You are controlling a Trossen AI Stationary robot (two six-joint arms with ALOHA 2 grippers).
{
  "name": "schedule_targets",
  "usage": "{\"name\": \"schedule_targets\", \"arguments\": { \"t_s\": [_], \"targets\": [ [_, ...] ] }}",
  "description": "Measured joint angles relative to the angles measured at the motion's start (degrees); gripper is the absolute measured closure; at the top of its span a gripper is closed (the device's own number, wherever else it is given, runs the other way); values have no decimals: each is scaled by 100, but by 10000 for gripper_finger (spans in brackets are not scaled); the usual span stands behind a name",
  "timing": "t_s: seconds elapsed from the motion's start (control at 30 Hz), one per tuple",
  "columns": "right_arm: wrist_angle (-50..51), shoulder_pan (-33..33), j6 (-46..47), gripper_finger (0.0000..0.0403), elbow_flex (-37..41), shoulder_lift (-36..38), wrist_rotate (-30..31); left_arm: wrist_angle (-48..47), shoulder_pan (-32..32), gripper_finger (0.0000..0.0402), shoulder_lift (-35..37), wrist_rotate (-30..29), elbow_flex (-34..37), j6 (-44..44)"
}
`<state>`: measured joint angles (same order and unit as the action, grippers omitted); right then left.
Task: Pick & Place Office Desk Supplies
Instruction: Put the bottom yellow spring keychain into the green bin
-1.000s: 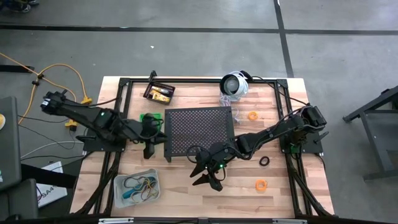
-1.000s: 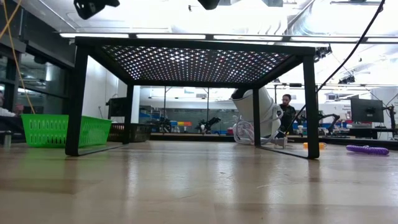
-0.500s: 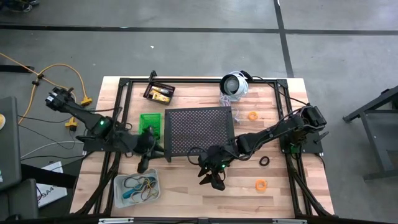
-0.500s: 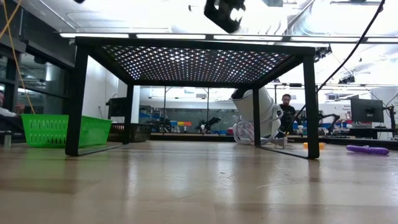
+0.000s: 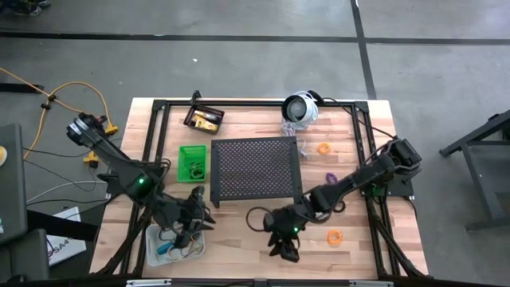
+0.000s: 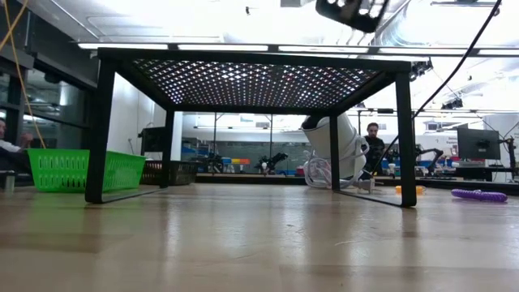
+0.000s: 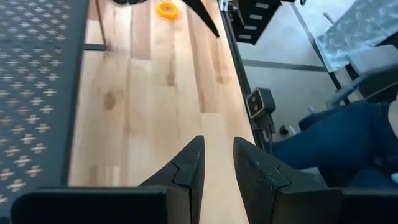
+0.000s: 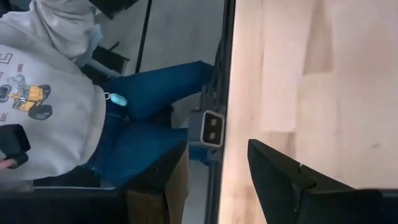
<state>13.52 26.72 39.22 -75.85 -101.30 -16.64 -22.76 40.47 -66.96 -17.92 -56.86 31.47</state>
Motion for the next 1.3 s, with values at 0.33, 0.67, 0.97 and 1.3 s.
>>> {"name": "schedule_targets", "arguments": {
  "t_s": [0.33, 0.67, 0.97, 1.3],
  "targets": [
    [9, 520, 506, 250, 0, 0, 716, 67, 79, 320, -78, -2, 0, 1],
    [422, 784, 1185, 250, 0, 0, 1125, 65, 75, 320, -78, -2, 0, 0],
    [1928, 1322, 2505, 250, 0, 0, 2178, 58, 75, 320, -78, -6, 0, 0],
    [2184, 2032, 4476, 250, 403, -37, 2890, 57, 75, 320, -78, -9, 0, 0]
  ]
}}
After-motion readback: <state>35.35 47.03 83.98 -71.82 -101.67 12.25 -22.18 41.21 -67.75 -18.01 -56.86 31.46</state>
